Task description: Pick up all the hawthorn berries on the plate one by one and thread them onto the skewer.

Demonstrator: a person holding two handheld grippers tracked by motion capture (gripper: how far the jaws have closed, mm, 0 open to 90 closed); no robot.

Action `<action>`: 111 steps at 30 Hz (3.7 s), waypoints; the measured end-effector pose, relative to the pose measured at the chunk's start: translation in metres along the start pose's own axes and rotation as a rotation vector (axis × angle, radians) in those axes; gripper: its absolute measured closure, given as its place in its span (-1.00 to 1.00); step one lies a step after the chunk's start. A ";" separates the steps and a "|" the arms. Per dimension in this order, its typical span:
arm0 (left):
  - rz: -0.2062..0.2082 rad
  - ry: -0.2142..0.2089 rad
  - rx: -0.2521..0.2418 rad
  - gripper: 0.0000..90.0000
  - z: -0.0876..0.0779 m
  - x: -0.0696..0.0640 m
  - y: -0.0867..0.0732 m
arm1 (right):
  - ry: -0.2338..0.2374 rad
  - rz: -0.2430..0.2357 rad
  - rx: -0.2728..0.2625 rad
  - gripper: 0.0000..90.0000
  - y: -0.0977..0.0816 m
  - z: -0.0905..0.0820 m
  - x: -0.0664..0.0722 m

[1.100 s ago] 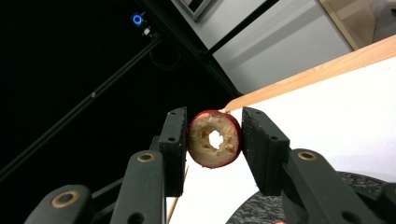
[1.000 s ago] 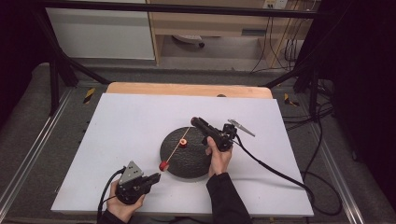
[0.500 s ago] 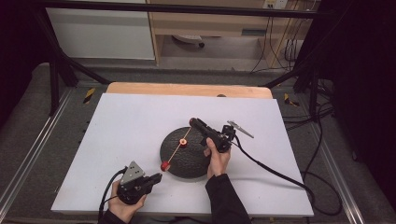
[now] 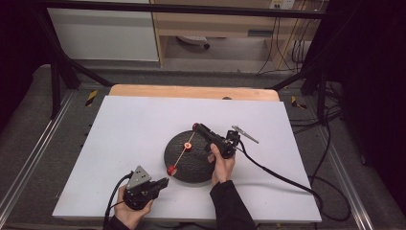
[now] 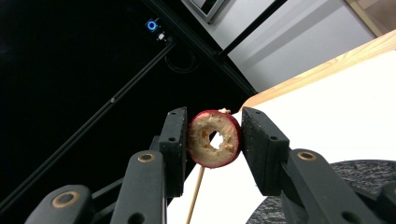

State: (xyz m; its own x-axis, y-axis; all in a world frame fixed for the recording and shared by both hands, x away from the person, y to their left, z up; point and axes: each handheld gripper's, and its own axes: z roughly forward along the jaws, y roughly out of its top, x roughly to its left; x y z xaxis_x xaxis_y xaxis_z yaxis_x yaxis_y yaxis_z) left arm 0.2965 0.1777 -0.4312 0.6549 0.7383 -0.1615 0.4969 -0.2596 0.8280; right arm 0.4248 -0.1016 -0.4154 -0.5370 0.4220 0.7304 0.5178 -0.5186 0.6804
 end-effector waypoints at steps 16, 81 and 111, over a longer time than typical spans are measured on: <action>0.004 -0.001 0.011 0.97 0.001 0.000 -0.001 | 0.005 0.000 0.015 0.39 0.003 0.000 0.000; -0.150 0.010 -0.112 0.97 0.015 -0.032 -0.011 | 0.021 -0.120 -0.041 0.41 -0.005 -0.005 0.003; -0.020 0.144 -0.098 0.97 0.009 -0.016 -0.005 | -0.019 0.042 0.096 0.41 0.011 -0.008 0.005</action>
State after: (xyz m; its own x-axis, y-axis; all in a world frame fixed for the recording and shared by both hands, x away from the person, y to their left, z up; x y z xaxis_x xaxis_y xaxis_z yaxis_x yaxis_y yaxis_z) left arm 0.2884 0.1616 -0.4376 0.5535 0.8261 -0.1053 0.4464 -0.1876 0.8750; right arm 0.4226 -0.1112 -0.4045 -0.5012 0.4163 0.7587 0.6014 -0.4629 0.6512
